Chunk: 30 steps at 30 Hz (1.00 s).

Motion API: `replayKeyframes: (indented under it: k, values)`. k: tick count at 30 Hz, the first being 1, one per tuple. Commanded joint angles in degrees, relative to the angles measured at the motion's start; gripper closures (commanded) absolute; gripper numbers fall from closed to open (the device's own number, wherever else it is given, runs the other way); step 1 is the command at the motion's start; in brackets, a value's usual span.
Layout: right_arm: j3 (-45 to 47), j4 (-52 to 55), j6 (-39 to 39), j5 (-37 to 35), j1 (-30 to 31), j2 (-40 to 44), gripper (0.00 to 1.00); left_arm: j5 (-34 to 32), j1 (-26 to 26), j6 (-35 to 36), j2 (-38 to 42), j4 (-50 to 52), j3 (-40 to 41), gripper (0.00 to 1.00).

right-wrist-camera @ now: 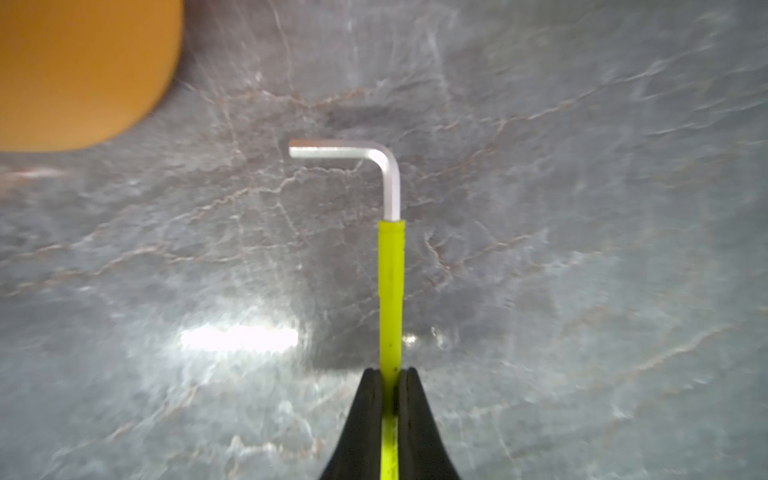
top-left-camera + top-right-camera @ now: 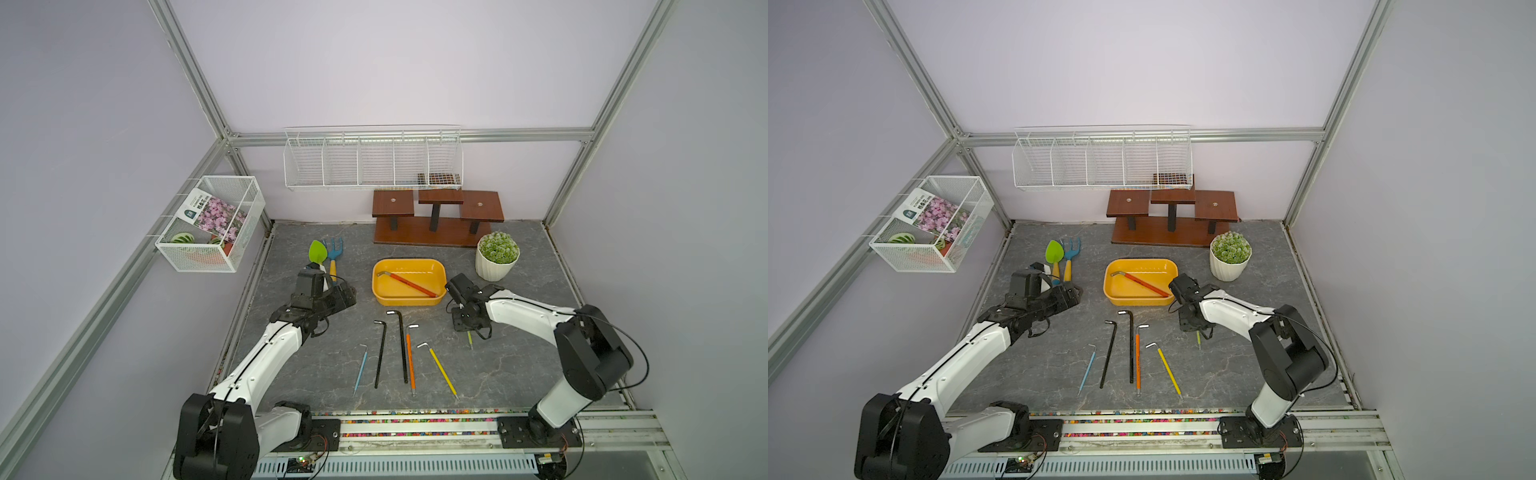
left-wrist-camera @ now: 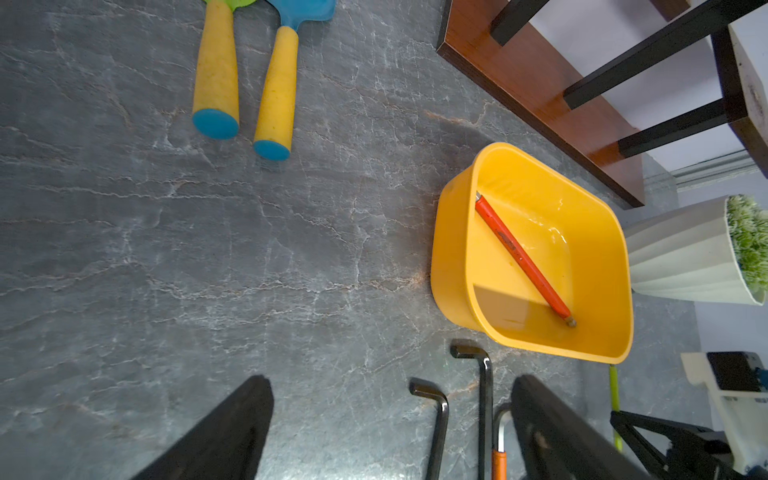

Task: Put the hex key on the desktop into the storage box
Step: Pick up the Allen key from the center of the board.

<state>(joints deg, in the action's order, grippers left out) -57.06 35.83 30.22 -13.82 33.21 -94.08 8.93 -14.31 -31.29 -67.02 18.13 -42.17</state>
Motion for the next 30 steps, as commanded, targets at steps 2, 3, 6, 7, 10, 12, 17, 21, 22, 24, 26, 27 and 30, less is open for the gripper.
replayKeyframes:
  k: [2, 3, 6, 7, 10, 12, 17, 21, 22, 24, 26, 27, 30]
  values:
    - [1.22, 3.06, -1.89, -2.04, 0.45, 5.90, 0.94, 1.22, -0.11, -1.14, 1.24, 0.81, -0.70, 0.06]
    - [1.26, 3.33, -2.31, -1.89, 0.44, 6.82, 0.95, 1.37, -0.12, -1.25, 1.42, 0.90, -0.72, 0.06]
    - [1.01, 4.47, -3.21, -2.07, 0.44, 9.42, 0.95, 2.43, -0.19, -1.24, 1.54, 0.82, -0.95, 0.06]
    - [0.83, 4.80, -3.63, -2.01, 0.45, 10.00, 0.95, 2.70, -0.11, -1.28, 1.53, 0.90, -1.10, 0.06]
    - [-0.52, 6.06, -5.19, -1.41, 0.43, 11.27, 0.95, 3.11, -0.14, -1.56, 1.39, 0.76, -1.09, 0.06]
    - [-1.61, 6.74, -6.34, -1.17, 0.45, 12.10, 0.95, 3.67, -0.26, -2.28, 1.19, 0.03, -0.70, 0.06]
    - [-4.59, 7.25, -9.91, 0.20, 0.43, 13.77, 0.95, 4.78, -1.81, -3.43, 0.21, -1.24, -0.71, 0.06]
    - [-8.48, 7.32, -14.39, 2.82, 0.52, 13.47, 0.94, 4.51, -3.41, -3.88, -1.05, -1.97, -1.04, 0.06]
    - [-9.62, 7.45, -15.54, 3.72, 0.49, 13.13, 0.94, 4.48, -3.71, -3.87, -1.48, -1.89, -1.24, 0.06]
    - [-11.63, 7.41, -17.10, 4.76, 0.52, 12.35, 0.94, 4.39, -4.18, -3.92, -1.83, -1.76, -1.51, 0.06]
    - [-13.75, 7.23, -18.64, 5.39, 0.54, 11.29, 0.94, 4.16, -4.52, -4.29, -1.80, -1.87, -1.36, 0.06]
    - [-14.93, 7.18, -19.75, 5.88, 0.47, 10.63, 0.94, 4.19, -4.62, -4.48, -1.73, -2.11, -1.25, 0.06]
    - [-18.02, 6.68, -23.16, 7.56, 0.47, 8.23, 0.94, 4.41, -5.03, -4.92, -1.61, -2.46, -1.03, 0.06]
